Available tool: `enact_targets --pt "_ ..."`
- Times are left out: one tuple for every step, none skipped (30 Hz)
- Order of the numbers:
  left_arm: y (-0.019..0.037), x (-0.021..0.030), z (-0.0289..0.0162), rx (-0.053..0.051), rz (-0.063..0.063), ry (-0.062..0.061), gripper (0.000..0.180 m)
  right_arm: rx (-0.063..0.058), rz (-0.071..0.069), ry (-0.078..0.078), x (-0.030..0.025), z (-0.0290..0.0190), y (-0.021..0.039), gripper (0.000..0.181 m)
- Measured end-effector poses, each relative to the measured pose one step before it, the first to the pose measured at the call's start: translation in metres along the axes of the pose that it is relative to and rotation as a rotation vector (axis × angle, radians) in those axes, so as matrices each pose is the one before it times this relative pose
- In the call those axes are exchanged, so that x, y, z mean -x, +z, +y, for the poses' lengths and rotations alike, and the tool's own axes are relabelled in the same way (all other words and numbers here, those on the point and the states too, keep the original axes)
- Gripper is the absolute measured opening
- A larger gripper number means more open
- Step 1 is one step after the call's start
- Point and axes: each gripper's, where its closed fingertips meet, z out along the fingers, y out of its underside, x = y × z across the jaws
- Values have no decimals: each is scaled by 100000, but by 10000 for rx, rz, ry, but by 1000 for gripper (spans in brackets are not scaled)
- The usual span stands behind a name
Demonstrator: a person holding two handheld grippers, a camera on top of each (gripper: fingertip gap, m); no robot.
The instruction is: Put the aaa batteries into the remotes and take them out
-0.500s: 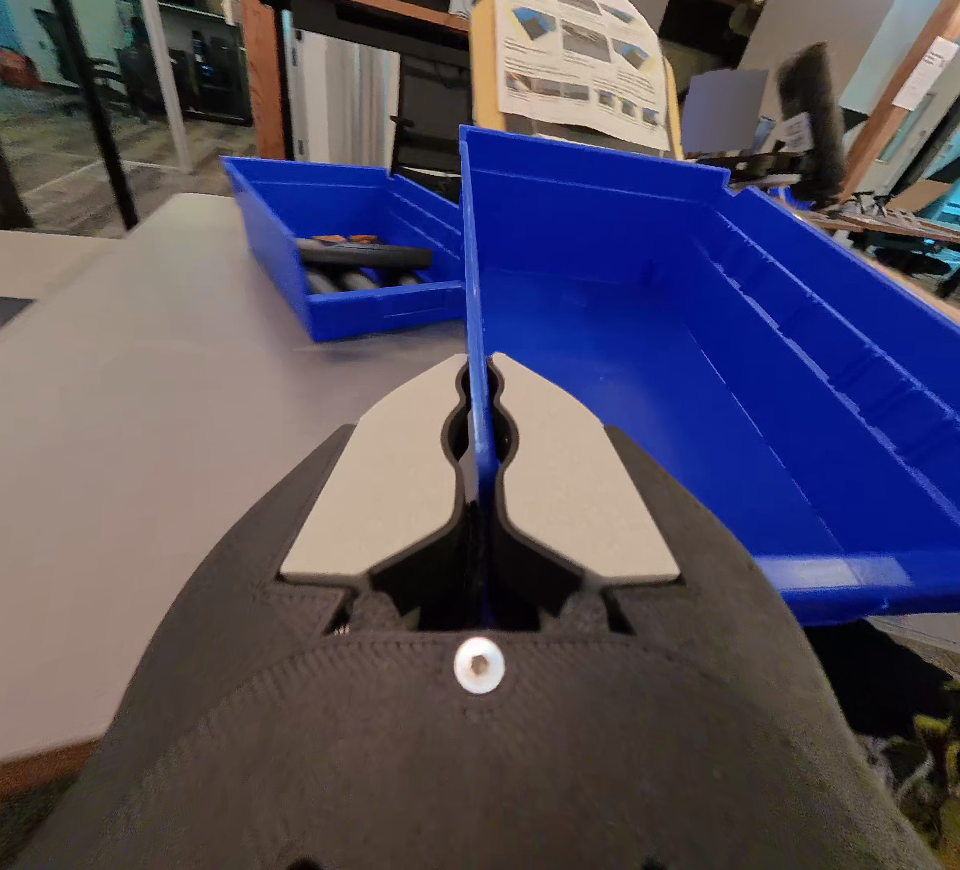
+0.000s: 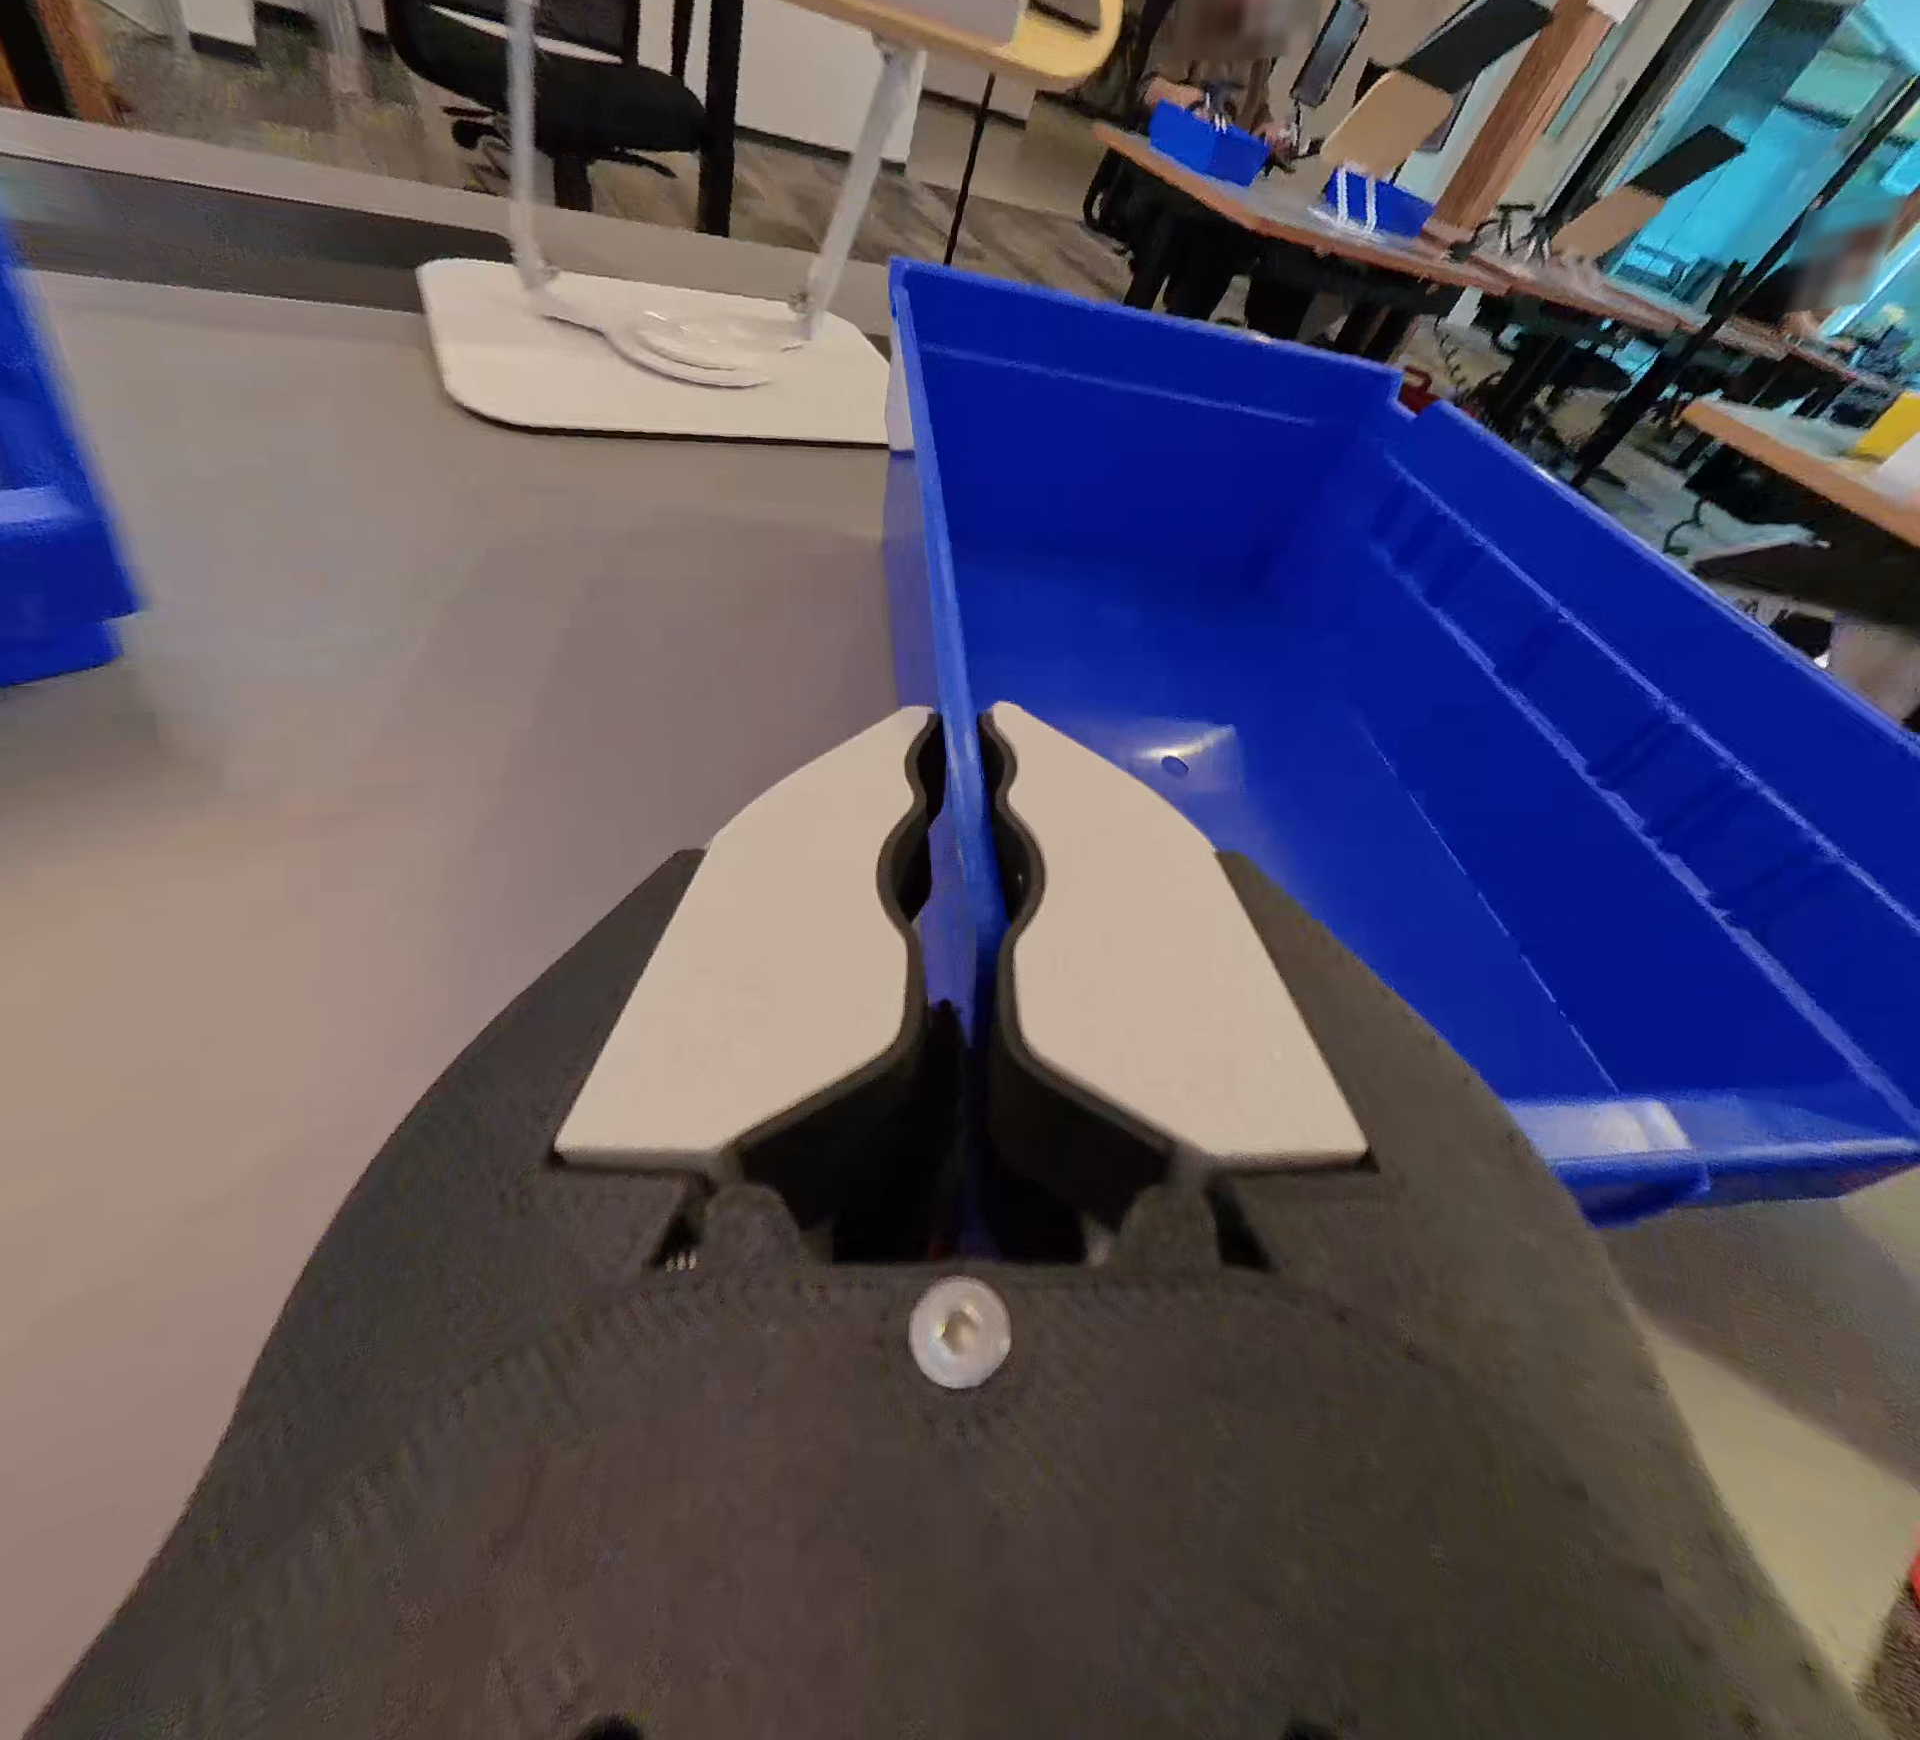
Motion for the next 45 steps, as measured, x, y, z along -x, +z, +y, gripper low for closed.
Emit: enact_targets --pt "1258 -1011 -12 16 87 64 7 408 226 -8 -468 888 -19 82" --pt "1154 -987 -8 -14 124 3 9 352 104 -104 -217 793 67 85" --pt "1132 -1073 139 -3 237 -83 12 104 195 -195 -384 367 -20 83" --pt "1079 -870 207 -16 127 -100 13 59 620 -294 -1148 135 -152 82" --pt "915 -533 -9 -107 2 -128 15 75 528 -523 -1192 -109 -299 76" --pt "863 -698 -96 -36 219 -172 18 61 699 -617 -1519 -265 -387 62" --pt "948 -914 37 88 385 -201 22 32 651 -573 -1590 -281 -267 51" --pt "1011 -872 38 92 324 -163 28 -24 421 -307 -1525 -271 -55 44" --pt "1069 -864 22 79 275 -42 33 203 209 -108 -1510 -78 121 41" --pt "1165 -836 21 82 306 -10 34 98 151 54 -1644 -279 120 34" --pt "1275 -771 -56 71 390 -165 36 -126 -549 -7 -779 -465 223 3" --pt "1385 -555 -121 26 316 -317 41 96 -32 289 -1542 -162 369 0" --pt "1435 -405 -127 -9 248 -308 43 199 193 -12 -1764 -205 304 0" --pt "1442 -366 -95 -30 263 -236 44 110 360 -207 -1942 -274 296 0" --pt "1420 -151 -118 -89 183 -198 43 81 176 -87 -1799 -228 413 0" --pt "1388 -106 -160 -132 130 -108 47 167 -211 201 -1368 -146 504 0" --pt "1401 -184 -110 -121 122 57 51 61 -51 177 -1512 -259 471 0" --pt "1387 -117 -69 -118 83 52 51 -63 196 48 -1752 -399 466 0" --pt "1293 -58 -104 -160 60 -192 51 -36 106 -90 -1556 -406 533 0" --pt "1222 -150 -111 -164 106 -313 55 65 -54 -69 -1354 -311 542 0" --pt "1239 -211 10 -91 159 -220 56 117 68 59 -1595 -228 462 0" --pt "1188 -132 42 -44 137 -111 56 12 141 137 -1662 -289 427 0" --pt "1074 -82 6 -60 86 -23 58 -22 5 107 -1269 -259 452 0" --pt "989 -96 46 -65 102 -60 58 41 133 -33 -1183 -245 368 0" --pt "913 -153 75 -57 168 -160 60 44 368 -207 -1319 -286 297 0" --pt "771 -66 10 -32 127 -74 61 -21 245 -203 -1054 -242 304 0" --pt "522 68 -19 94 27 115 58 -19 -79 34 -664 -117 292 0" --pt "167 -216 -230 97 196 194 58 -16 -188 287 -431 -103 103 0" --pt "-252 -457 -605 -52 281 265 62 -99 169 275 -599 -168 -116 14" --pt "-783 -287 -956 -186 51 392 65 -176 445 -60 -683 -242 -371 28" --pt "-1397 -305 -1272 -280 11 491 70 -44 839 -296 -1021 -155 -687 40" --pt "-1929 -452 -1483 -259 42 574 74 -148 765 -530 -710 -443 -905 44" --pt "-2396 -125 -1488 -144 -183 602 78 -283 619 -529 -392 -843 -997 48" --pt "-2894 511 -1527 -85 -460 587 81 -341 265 -454 126 -1104 -946 49" --pt "-3403 1107 -1731 -197 -584 629 82 -161 142 -382 289 -950 -884 50" --pt "-3706 1911 -1840 -253 -780 752 84 -166 102 -410 433 -889 -877 51" --pt "-3704 3056 -1647 -103 -1140 854 84 -364 69 -405 590 -924 -874 49" --pt "-3489 4023 -1267 23 -1319 755 86 -444 -46 -291 819 -837 -785 45" --pt "-3076 4544 -797 108 -1216 601 89 -304 -71 -201 861 -626 -676 40" --pt "-2575 4826 -259 201 -1169 692 91 -167 46 -216 715 -471 -525 38" --pt "-1996 5055 238 237 -1295 879 92 -151 -28 -137 781 -442 -427 38" --pt "-1353 4885 679 246 -1254 679 92 -256 -100 29 864 -762 -538 37" --pt "-642 3972 973 280 -791 198 92 -415 11 -43 889 -1090 -686 36" --pt "-29 3020 1236 377 -431 106 91 -334 -90 -83 1169 -924 -602 34" --pt "439 2610 1533 479 -583 121 93 -337 -110 -51 1312 -790 -487 33"
